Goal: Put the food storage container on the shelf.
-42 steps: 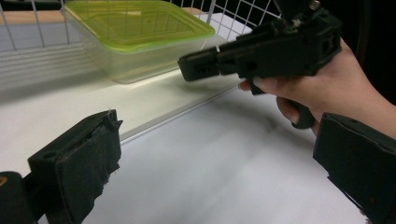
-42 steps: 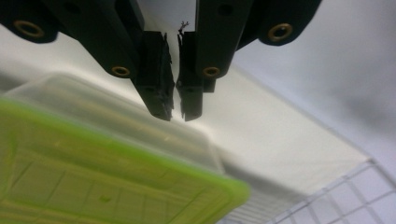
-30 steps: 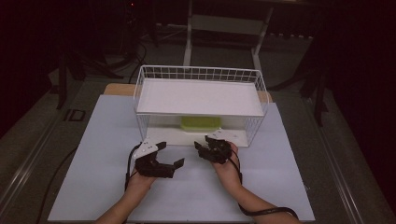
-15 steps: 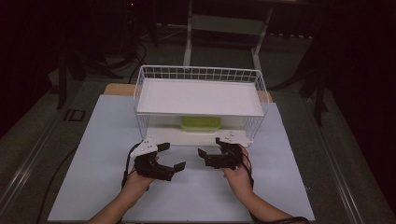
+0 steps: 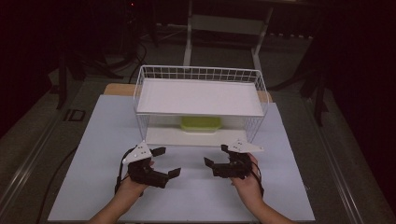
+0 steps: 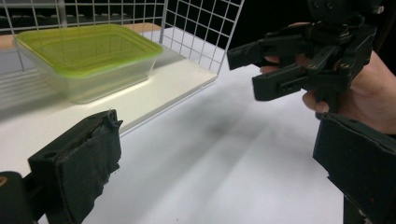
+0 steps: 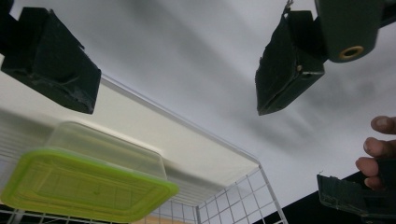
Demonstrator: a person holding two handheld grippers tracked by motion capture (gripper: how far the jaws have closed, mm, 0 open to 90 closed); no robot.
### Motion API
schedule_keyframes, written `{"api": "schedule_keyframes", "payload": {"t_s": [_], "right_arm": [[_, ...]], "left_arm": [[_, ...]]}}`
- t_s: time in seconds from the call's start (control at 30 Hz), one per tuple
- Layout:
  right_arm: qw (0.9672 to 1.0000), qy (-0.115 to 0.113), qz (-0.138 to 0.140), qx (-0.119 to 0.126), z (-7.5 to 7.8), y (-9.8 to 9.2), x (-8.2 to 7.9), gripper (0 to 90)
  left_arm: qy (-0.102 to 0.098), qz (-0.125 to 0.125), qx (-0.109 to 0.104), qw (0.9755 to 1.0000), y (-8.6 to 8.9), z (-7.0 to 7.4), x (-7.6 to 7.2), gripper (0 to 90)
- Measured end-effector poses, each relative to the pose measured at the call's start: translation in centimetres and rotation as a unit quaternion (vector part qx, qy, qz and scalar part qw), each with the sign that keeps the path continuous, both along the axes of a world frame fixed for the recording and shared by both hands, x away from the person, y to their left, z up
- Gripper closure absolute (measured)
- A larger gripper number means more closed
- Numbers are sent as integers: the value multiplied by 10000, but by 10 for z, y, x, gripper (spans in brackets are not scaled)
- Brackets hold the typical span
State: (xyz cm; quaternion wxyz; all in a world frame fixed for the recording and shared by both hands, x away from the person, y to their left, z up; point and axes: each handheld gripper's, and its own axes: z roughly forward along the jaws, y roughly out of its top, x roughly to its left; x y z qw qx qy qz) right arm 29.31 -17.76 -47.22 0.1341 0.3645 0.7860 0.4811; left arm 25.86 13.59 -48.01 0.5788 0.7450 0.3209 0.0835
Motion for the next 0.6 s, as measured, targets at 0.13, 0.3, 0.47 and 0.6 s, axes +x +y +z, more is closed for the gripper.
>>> {"api": "schedule_keyframes", "payload": {"t_s": [0.13,0.3,0.47,0.6], "right_arm": [[10000,16,-18,-37,0,-9,-4,141],[10000,-14,-45,-88,0,-21,-10,141],[9998,54,-52,-158,-8,-29,-17,141],[9997,107,-56,-211,-16,-32,-19,141]], "left_arm": [[7,-13,40,10000,1,-3,-3,16],[-22,-66,67,10000,1,-5,-8,15],[17,-122,82,9999,-1,-10,-11,16],[56,-94,170,9998,-2,-14,-12,16]]}}
